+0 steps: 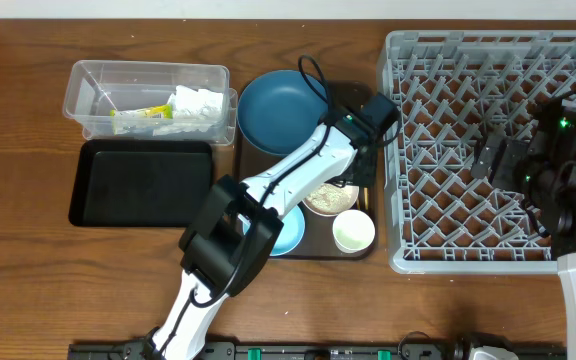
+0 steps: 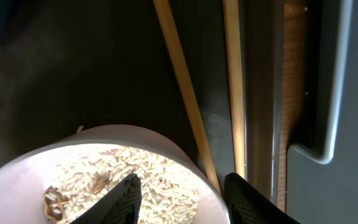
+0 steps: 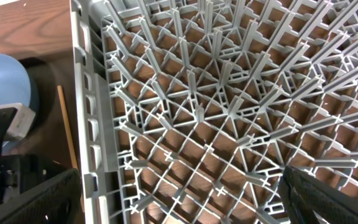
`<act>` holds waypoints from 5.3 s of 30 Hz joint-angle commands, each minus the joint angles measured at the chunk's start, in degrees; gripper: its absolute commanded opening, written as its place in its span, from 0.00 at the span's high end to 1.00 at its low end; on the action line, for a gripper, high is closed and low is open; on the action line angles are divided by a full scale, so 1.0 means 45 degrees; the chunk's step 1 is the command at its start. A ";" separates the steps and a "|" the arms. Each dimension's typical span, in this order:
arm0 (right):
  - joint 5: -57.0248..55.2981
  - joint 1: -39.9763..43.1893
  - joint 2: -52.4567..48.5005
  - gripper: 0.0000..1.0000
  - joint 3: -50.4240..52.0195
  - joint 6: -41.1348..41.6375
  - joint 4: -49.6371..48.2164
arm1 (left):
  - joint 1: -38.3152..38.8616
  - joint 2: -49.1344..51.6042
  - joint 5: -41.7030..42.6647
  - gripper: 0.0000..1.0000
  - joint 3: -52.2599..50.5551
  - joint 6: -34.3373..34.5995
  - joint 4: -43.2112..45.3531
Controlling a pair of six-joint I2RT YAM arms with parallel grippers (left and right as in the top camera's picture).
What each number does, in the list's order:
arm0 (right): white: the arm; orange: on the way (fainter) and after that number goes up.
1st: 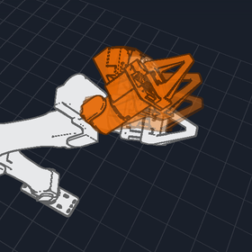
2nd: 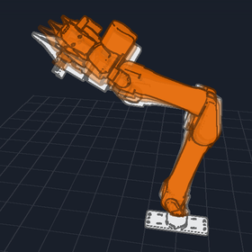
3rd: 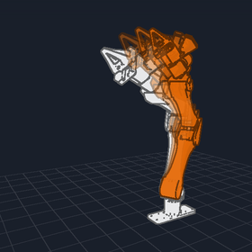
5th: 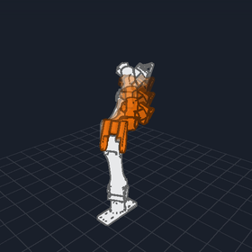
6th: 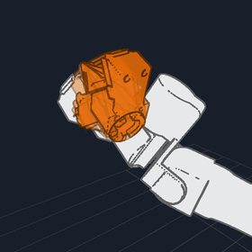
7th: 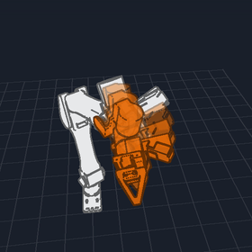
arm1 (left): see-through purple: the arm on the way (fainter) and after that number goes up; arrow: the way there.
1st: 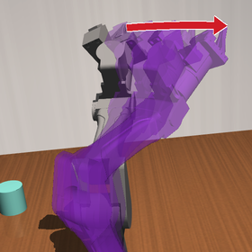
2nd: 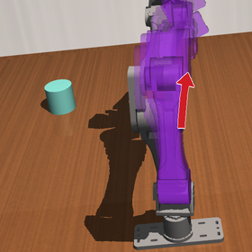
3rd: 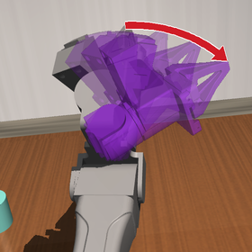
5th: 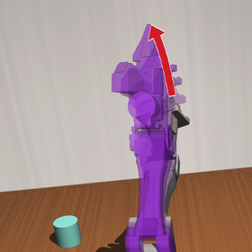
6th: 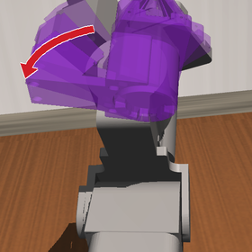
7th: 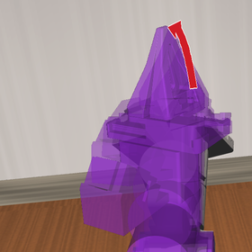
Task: Sort waste into correct bins and load items into the dishwasher rack
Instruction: 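Move the left gripper to the pink rice bowl on the tray, then grasp the pink rice bowl rim with the left gripper, then tip the pink bowl over the black tray to dump rice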
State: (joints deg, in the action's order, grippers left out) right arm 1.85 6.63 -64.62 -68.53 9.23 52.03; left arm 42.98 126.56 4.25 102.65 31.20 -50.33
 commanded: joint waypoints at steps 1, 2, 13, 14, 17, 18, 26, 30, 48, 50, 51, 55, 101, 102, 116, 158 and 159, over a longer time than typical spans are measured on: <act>-0.0073 0.0155 0.0049 0.01 -0.0243 0.0223 0.0019 | 0.0204 0.0447 -0.0238 0.55 -0.0049 0.0141 -0.0019; -0.0073 0.0155 0.0049 0.01 -0.0243 0.0223 0.0034 | 0.0257 0.0529 -0.0238 0.55 -0.0049 0.0141 -0.0019; -0.0073 0.0155 0.0049 0.01 -0.0243 0.0223 0.0063 | 0.0277 0.0578 -0.0233 0.81 -0.0049 0.0141 -0.0024; -0.0073 0.0155 0.0049 0.01 -0.0243 0.0223 0.0063 | 0.0277 0.0578 -0.0228 0.85 -0.0049 0.0141 -0.0029; -0.0073 0.0155 0.0049 0.01 -0.0243 0.0223 0.0063 | 0.0277 0.0578 -0.0170 0.93 -0.0049 0.0136 -0.0029; -0.0073 0.0155 0.0049 0.01 -0.0243 0.0223 0.0063 | 0.0277 0.0573 -0.0141 0.94 -0.0044 0.0136 -0.0029; -0.0073 0.0155 0.0049 0.01 -0.0243 0.0219 0.0053 | 0.0277 0.0228 -0.0039 0.94 0.0612 -0.0175 -0.1015; -0.0078 0.0155 0.0049 0.01 -0.0243 0.0219 0.0053 | 0.0262 -0.0525 0.0058 0.94 0.0685 -0.0457 -0.1277; -0.0073 0.0155 0.0049 0.01 -0.0243 0.0219 0.0053 | -0.2021 -0.4294 0.1015 0.94 0.0685 -0.0782 -0.3463; -0.0073 0.0155 0.0049 0.01 -0.0243 0.0219 0.0049 | -0.2875 -0.4522 0.1360 0.93 0.0685 -0.1039 -0.4007; -0.0073 0.0155 0.0049 0.01 -0.0243 0.0219 0.0044 | -0.3361 -0.4609 0.1564 0.94 0.0685 -0.1297 -0.4260; -0.0073 0.0155 0.0049 0.01 -0.0243 0.0223 0.0015 | -0.5207 -0.4721 0.2084 0.94 0.0685 -0.2263 -0.5037; 0.0034 0.0151 0.0049 0.01 -0.0243 0.0233 -0.0083 | -1.8481 -0.3274 1.9079 0.94 -0.5916 -0.8971 -0.2895; 0.0034 0.0151 0.0049 0.01 -0.0243 0.0233 -0.0063 | -1.8481 -0.3269 1.9079 0.94 -0.5916 -0.8767 -0.2885; 0.0029 0.0151 0.0049 0.01 -0.0243 0.0228 0.0010 | -1.8549 -0.3274 1.9084 0.94 -0.5916 -0.8626 -0.3415; 0.0034 0.0151 0.0049 0.01 -0.0243 0.0233 -0.0034 | -1.7010 -0.6057 1.6500 0.94 -0.4663 -0.6601 -0.2919; 0.0034 0.0151 0.0049 0.01 -0.0243 0.0233 -0.0039 | -1.6679 -0.6489 1.5756 0.94 -0.4503 -0.6416 -0.2793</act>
State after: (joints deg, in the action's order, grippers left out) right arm 1.74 6.63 -64.62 -68.53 9.67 51.96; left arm -35.03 103.35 82.89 78.56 1.52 -63.31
